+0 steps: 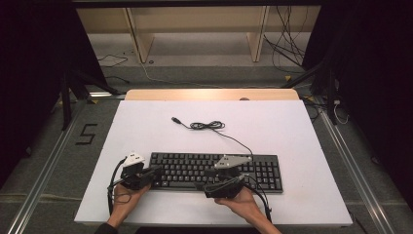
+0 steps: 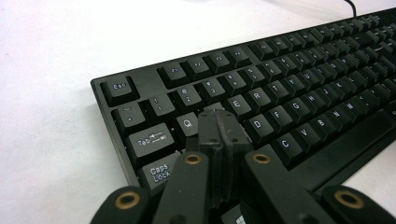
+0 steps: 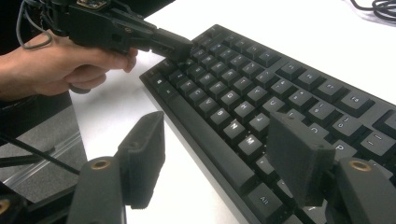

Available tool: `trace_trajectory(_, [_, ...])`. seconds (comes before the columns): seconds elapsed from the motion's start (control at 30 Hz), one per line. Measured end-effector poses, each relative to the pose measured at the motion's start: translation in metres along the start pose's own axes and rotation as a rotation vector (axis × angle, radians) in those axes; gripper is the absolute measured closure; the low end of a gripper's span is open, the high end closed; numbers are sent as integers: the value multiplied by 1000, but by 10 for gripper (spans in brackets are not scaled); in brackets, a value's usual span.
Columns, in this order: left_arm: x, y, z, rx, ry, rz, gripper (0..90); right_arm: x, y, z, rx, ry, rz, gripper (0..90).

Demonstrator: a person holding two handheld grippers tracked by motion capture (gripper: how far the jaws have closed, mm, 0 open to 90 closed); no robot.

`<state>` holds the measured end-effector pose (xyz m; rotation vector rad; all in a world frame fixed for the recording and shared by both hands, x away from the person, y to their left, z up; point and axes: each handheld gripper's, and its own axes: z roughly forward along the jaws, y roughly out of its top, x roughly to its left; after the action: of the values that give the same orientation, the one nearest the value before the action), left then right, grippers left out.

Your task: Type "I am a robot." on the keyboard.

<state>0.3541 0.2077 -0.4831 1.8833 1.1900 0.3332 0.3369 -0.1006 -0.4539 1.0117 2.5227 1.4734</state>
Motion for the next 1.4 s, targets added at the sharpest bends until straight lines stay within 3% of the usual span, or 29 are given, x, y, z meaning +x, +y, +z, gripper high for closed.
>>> trace_trajectory(0.5, [1,0,4,22,5,12,890,1,-2,-3,2,-2,-3,381])
trace_trajectory(0.63, [0,0,5,53,9,20,892,1,-2,-3,3,-3,-5,382])
trace_trajectory(1.0, [0,1,3,44,4,19,888,1,-1,-3,-5,-5,-6,381])
trace_trajectory(1.27, [-4,5,-7,-29,-38,-5,683,0,-1,-3,-3,-10,-5,373])
trace_trajectory(1.4, [-6,5,-10,-39,-48,-14,564,-1,-1,-3,-7,-15,-4,373])
